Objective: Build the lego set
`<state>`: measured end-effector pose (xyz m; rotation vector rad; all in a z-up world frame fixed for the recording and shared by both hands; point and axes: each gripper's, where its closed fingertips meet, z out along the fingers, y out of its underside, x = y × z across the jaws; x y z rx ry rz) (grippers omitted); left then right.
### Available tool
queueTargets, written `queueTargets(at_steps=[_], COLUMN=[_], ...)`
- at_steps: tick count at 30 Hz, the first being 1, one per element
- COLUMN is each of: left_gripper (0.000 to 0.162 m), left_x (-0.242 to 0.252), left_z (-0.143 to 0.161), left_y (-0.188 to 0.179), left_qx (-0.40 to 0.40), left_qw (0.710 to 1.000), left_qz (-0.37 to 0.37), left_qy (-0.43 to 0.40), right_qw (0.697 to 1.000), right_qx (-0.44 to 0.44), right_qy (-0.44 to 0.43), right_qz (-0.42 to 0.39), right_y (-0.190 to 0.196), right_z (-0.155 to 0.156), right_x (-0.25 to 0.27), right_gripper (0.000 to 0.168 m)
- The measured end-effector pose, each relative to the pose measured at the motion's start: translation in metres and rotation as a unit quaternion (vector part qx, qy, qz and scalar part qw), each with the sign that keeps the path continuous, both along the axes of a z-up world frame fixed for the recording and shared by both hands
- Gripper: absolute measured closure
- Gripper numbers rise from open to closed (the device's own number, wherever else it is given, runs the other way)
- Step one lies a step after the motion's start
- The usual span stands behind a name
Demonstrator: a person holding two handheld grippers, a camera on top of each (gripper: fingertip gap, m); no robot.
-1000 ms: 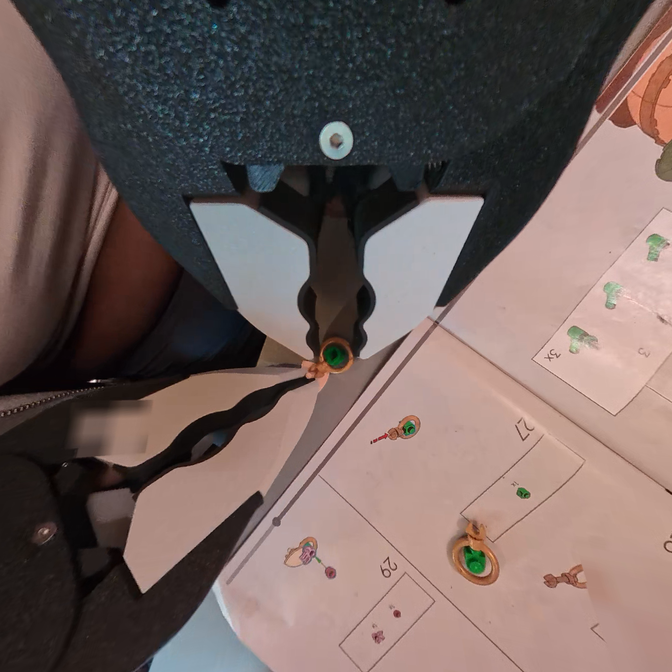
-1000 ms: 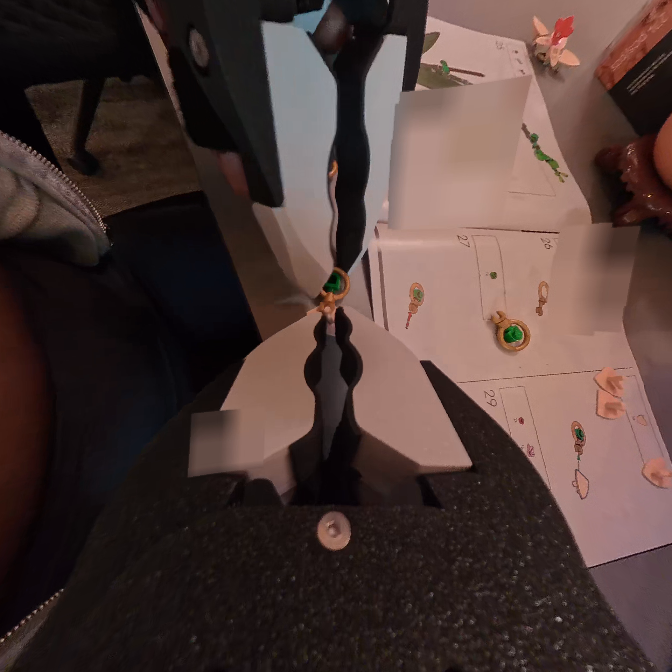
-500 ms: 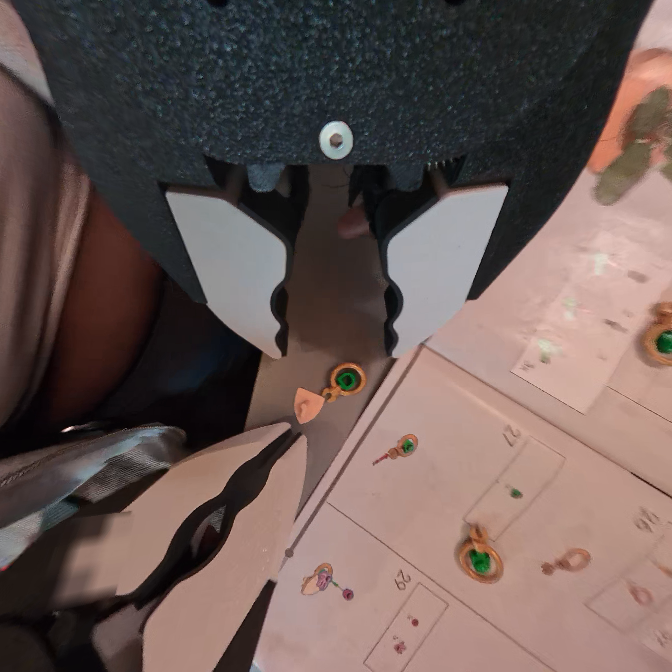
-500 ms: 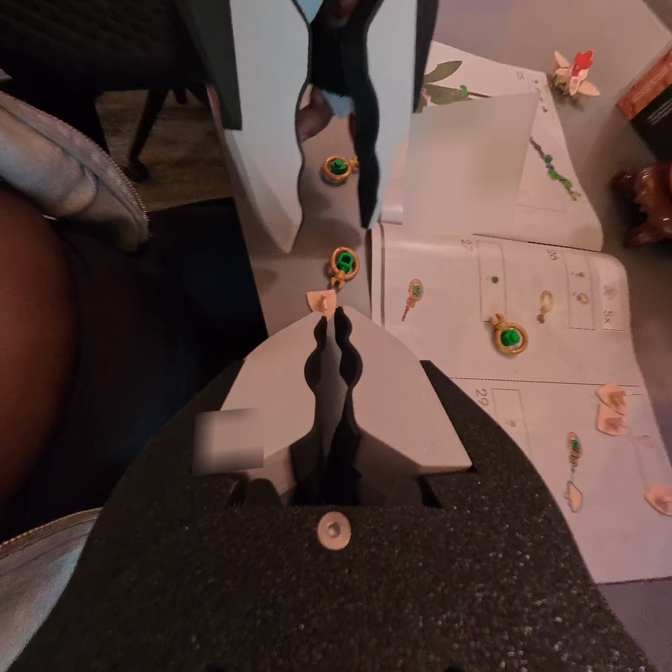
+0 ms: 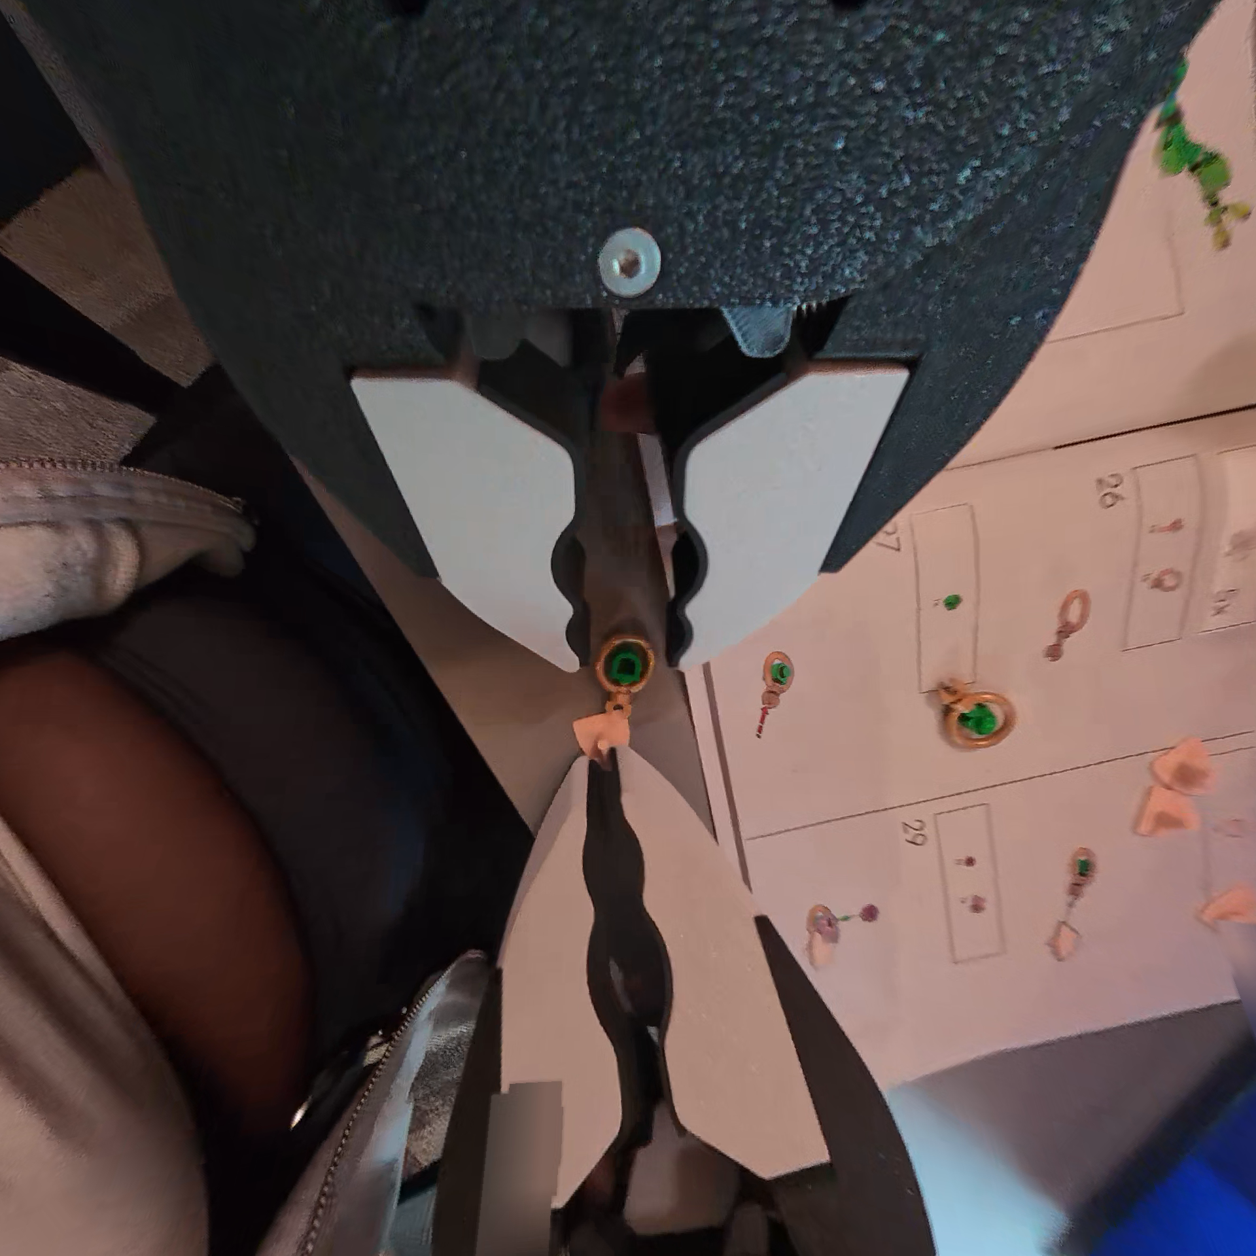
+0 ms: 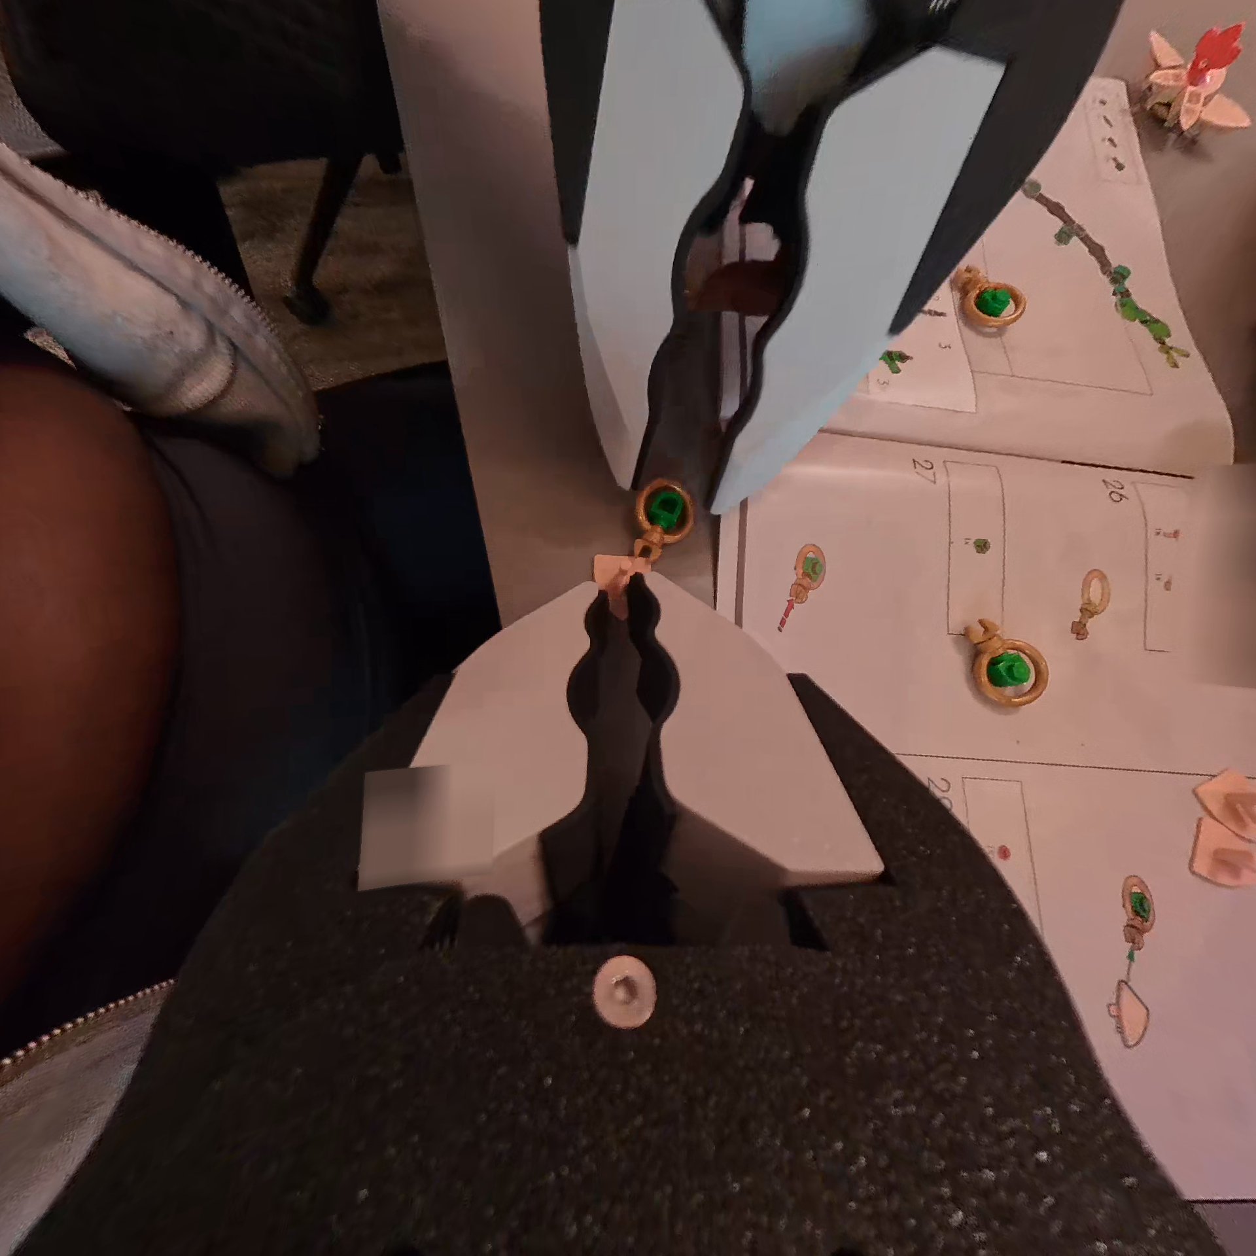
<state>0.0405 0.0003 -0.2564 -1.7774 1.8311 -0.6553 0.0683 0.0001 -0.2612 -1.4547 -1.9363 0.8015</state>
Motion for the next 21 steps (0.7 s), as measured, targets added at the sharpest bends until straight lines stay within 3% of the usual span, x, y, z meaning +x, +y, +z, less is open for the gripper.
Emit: queueTargets(at_steps=[11, 16, 21], left_gripper=[0.146, 0.149, 0.149], left_x=[0.0029, 0.0034, 0.0051], left_z=[-0.0075, -0.0072, -0.004], left_y=[-0.0042, -0.0058, -0.0049], left_qx=[-0.008, 0.034, 0.032], left_qw=[0.996, 0.992, 0.992], left_qz=[0.085, 0.079, 0.071], left_qy=[0.035, 0.095, 0.101], right_qw=[0.998, 0.998, 0.999], right_qx=[-0.015, -0.008, 0.003], right_qy=[-0.006, -0.01, -0.013], right_qz=[-0.062, -0.059, -0.051], right_y=[0.0044, 0.0047, 0.0048], right_z=[-0.0004, -0.0007, -0.0007], right_x=[-0.0024, -0.0021, -0.002], right_gripper=[0.162, 0.162, 0.162])
